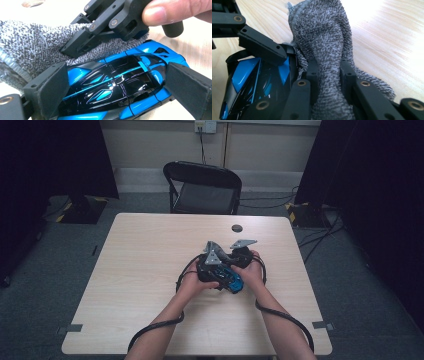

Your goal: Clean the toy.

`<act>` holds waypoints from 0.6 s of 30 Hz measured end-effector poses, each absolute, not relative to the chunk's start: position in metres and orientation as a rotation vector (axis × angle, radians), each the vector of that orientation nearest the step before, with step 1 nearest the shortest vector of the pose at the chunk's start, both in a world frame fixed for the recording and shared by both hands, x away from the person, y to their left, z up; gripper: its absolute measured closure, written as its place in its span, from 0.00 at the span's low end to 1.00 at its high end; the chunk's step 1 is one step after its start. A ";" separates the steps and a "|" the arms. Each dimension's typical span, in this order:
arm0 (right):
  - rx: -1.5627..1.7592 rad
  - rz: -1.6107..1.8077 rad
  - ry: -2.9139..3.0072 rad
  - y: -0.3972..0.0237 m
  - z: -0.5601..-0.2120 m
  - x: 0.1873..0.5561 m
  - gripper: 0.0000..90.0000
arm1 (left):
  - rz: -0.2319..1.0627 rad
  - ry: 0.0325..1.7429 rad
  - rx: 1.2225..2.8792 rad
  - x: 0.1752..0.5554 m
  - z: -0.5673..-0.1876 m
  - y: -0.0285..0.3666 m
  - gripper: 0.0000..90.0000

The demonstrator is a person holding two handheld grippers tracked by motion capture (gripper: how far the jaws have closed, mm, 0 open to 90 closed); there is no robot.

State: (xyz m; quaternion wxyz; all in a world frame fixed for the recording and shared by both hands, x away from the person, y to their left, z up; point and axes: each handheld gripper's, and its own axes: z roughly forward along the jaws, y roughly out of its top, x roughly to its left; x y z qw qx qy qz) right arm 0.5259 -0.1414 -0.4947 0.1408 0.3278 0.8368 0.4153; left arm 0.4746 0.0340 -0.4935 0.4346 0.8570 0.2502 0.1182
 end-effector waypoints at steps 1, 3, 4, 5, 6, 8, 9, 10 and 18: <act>0.942 1.202 2.420 -0.142 -0.495 0.526 0.84 | 0.294 0.623 2.135 0.475 -0.493 0.034 0.05; 0.936 1.208 2.425 -0.142 -0.495 0.526 0.84 | 0.294 0.625 2.133 0.475 -0.493 0.034 0.05; 0.933 1.205 2.429 -0.142 -0.495 0.525 0.84 | 0.294 0.625 2.135 0.475 -0.493 0.034 0.06; 0.929 1.204 2.431 -0.142 -0.495 0.525 0.84 | 0.293 0.627 2.133 0.475 -0.493 0.034 0.05; 0.925 1.203 2.432 -0.142 -0.495 0.525 0.84 | 0.293 0.625 2.139 0.475 -0.493 0.034 0.06; 0.918 1.203 2.437 -0.142 -0.495 0.524 0.84 | 0.292 0.624 2.140 0.475 -0.493 0.034 0.06; 0.912 1.203 2.441 -0.142 -0.495 0.524 0.84 | 0.292 0.624 2.140 0.475 -0.493 0.034 0.06; 0.910 1.203 2.443 -0.143 -0.495 0.523 0.84 | 0.292 0.624 2.140 0.475 -0.493 0.034 0.06; 0.901 1.230 2.447 -0.147 -0.496 0.520 0.84 | 0.291 0.622 2.143 0.475 -0.493 0.034 0.06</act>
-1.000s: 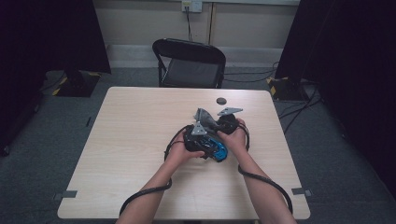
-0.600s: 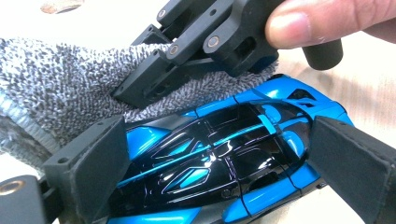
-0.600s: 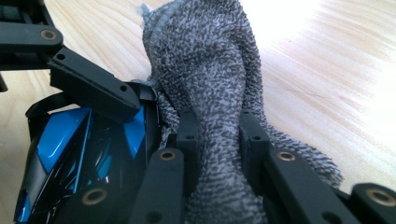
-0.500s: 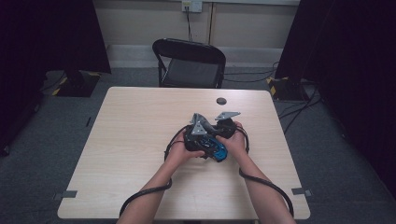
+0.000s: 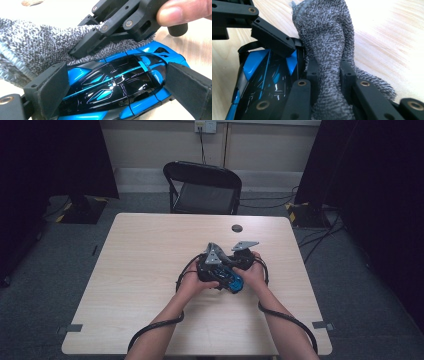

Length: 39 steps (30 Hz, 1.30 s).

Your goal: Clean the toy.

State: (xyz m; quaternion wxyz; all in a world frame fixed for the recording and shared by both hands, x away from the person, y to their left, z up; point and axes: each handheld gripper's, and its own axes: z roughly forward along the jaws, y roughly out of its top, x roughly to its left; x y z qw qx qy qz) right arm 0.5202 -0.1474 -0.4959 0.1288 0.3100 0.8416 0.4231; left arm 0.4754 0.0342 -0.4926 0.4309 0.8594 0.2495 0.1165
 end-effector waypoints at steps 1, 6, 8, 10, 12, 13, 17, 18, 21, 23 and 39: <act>0.908 1.232 2.447 -0.148 -0.496 0.520 0.84 | 0.293 0.620 2.143 0.475 -0.493 0.034 0.06; 0.897 1.224 2.458 -0.150 -0.495 0.519 0.84 | 0.292 0.614 2.145 0.475 -0.492 0.034 0.06; 0.895 1.217 2.464 -0.151 -0.494 0.518 0.84 | 0.291 0.612 2.144 0.475 -0.492 0.034 0.06; 0.898 1.211 2.467 -0.152 -0.494 0.518 0.84 | 0.290 0.611 2.145 0.475 -0.492 0.034 0.07; 0.896 1.208 2.467 -0.153 -0.494 0.518 0.84 | 0.288 0.611 2.143 0.475 -0.493 0.034 0.07; 0.898 1.207 2.467 -0.153 -0.493 0.517 0.84 | 0.289 0.610 2.146 0.475 -0.492 0.034 0.07; 0.901 1.205 2.466 -0.156 -0.493 0.516 0.84 | 0.289 0.609 2.148 0.475 -0.492 0.034 0.07; 0.902 1.201 2.467 -0.157 -0.493 0.515 0.84 | 0.290 0.609 2.149 0.475 -0.492 0.034 0.07; 0.900 1.198 2.468 -0.160 -0.493 0.514 0.84 | 0.292 0.609 2.143 0.474 -0.493 0.034 0.07; 0.898 1.197 2.470 -0.163 -0.493 0.513 0.84 | 0.291 0.609 2.146 0.475 -0.492 0.034 0.07; 0.891 1.193 2.469 -0.180 -0.492 0.502 0.84 | 0.290 0.609 2.150 0.475 -0.492 0.034 0.07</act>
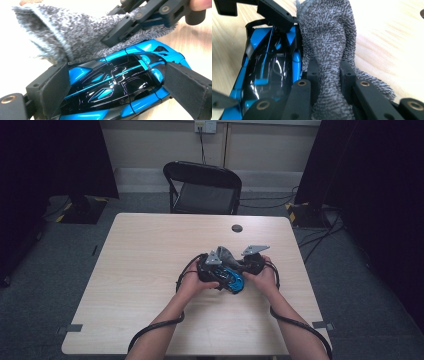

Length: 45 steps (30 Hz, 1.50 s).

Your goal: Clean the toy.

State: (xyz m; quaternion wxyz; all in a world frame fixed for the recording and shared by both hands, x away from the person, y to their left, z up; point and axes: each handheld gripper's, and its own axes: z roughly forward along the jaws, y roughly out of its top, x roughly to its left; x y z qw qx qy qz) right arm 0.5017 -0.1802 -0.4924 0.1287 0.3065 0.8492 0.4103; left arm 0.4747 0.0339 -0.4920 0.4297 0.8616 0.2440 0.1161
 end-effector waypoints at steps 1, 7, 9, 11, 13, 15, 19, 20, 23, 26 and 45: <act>0.891 1.193 2.468 -0.182 -0.492 0.501 0.84 | 0.291 0.609 2.151 0.475 -0.492 0.034 0.07; 0.907 1.194 2.463 -0.193 -0.493 0.496 0.84 | 0.291 0.611 2.150 0.475 -0.492 0.034 0.07; 0.906 1.189 2.463 -0.196 -0.492 0.494 0.84 | 0.291 0.614 2.151 0.475 -0.492 0.034 0.07; 0.907 1.192 2.461 -0.199 -0.492 0.493 0.84 | 0.292 0.614 2.151 0.474 -0.492 0.034 0.07; 0.913 1.196 2.461 -0.202 -0.493 0.491 0.84 | 0.293 0.615 2.150 0.474 -0.492 0.034 0.07; 0.915 1.199 2.459 -0.205 -0.493 0.489 0.84 | 0.291 0.617 2.151 0.474 -0.492 0.034 0.07; 0.919 1.203 2.456 -0.209 -0.493 0.485 0.84 | 0.296 0.614 2.150 0.474 -0.492 0.034 0.07; 0.919 1.206 2.455 -0.211 -0.493 0.484 0.84 | 0.296 0.614 2.151 0.474 -0.492 0.034 0.07; 0.918 1.212 2.454 -0.215 -0.493 0.480 0.84 | 0.293 0.618 2.151 0.474 -0.492 0.033 0.07; 0.918 1.218 2.452 -0.219 -0.493 0.477 0.84 | 0.291 0.619 2.148 0.474 -0.492 0.032 0.07; 0.912 1.214 2.459 -0.240 -0.491 0.459 0.84 | 0.291 0.616 2.152 0.473 -0.492 0.031 0.07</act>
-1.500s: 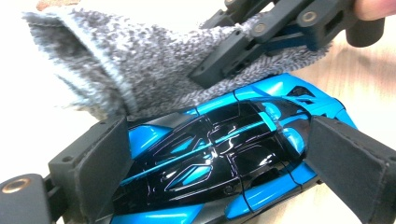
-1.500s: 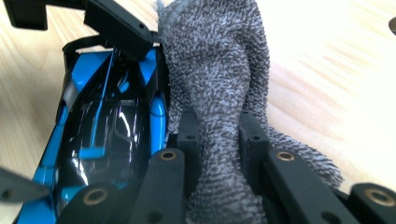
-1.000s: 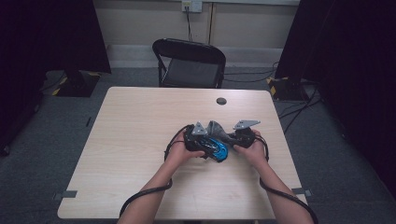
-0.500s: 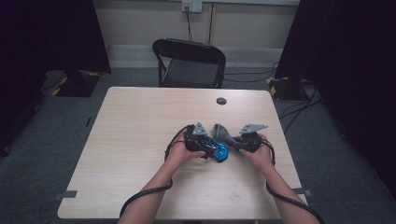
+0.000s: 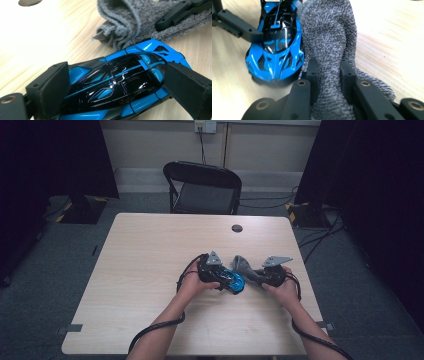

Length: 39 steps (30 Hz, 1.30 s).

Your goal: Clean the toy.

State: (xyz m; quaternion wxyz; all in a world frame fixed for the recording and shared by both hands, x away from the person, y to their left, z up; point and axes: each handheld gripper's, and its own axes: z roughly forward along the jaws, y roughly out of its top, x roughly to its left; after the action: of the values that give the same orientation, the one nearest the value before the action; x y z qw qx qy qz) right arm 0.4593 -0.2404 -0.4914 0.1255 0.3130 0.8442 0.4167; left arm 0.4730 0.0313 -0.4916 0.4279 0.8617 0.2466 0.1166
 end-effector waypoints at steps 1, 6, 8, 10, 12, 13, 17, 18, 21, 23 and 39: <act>0.911 1.211 2.460 -0.242 -0.491 0.458 0.84 | 0.291 0.616 2.153 0.473 -0.492 0.031 0.07; 0.911 1.219 2.467 -0.251 -0.491 0.453 0.84 | 0.289 0.617 2.156 0.473 -0.491 0.030 0.07; 0.911 1.219 2.474 -0.255 -0.489 0.451 0.84 | 0.286 0.612 2.158 0.472 -0.491 0.029 0.08; 0.909 1.219 2.474 -0.259 -0.488 0.448 0.84 | 0.284 0.612 2.161 0.472 -0.491 0.028 0.08; 0.904 1.209 2.482 -0.263 -0.486 0.446 0.84 | 0.283 0.612 2.166 0.472 -0.490 0.027 0.08; 0.900 1.205 2.485 -0.265 -0.485 0.444 0.84 | 0.283 0.615 2.168 0.472 -0.490 0.027 0.08; 0.906 1.194 2.485 -0.274 -0.480 0.441 0.83 | 0.283 0.617 2.172 0.472 -0.490 0.027 0.08; 0.911 1.192 2.487 -0.276 -0.479 0.440 0.83 | 0.283 0.618 2.173 0.472 -0.489 0.028 0.08; 0.920 1.201 2.484 -0.283 -0.476 0.437 0.84 | 0.285 0.628 2.180 0.473 -0.488 0.028 0.08; 0.936 1.220 2.468 -0.288 -0.473 0.436 0.83 | 0.283 0.629 2.182 0.473 -0.488 0.028 0.08; 0.908 1.291 2.441 -0.275 -0.442 0.445 0.83 | 0.218 0.668 2.178 0.473 -0.459 0.037 0.17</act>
State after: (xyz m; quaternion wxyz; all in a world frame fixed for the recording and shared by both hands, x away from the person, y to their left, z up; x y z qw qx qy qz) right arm 0.4446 -0.2748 -0.4424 0.1172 0.3102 0.8340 0.4410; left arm 0.4731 0.0372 -0.4587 0.4136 0.8665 0.2657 0.0866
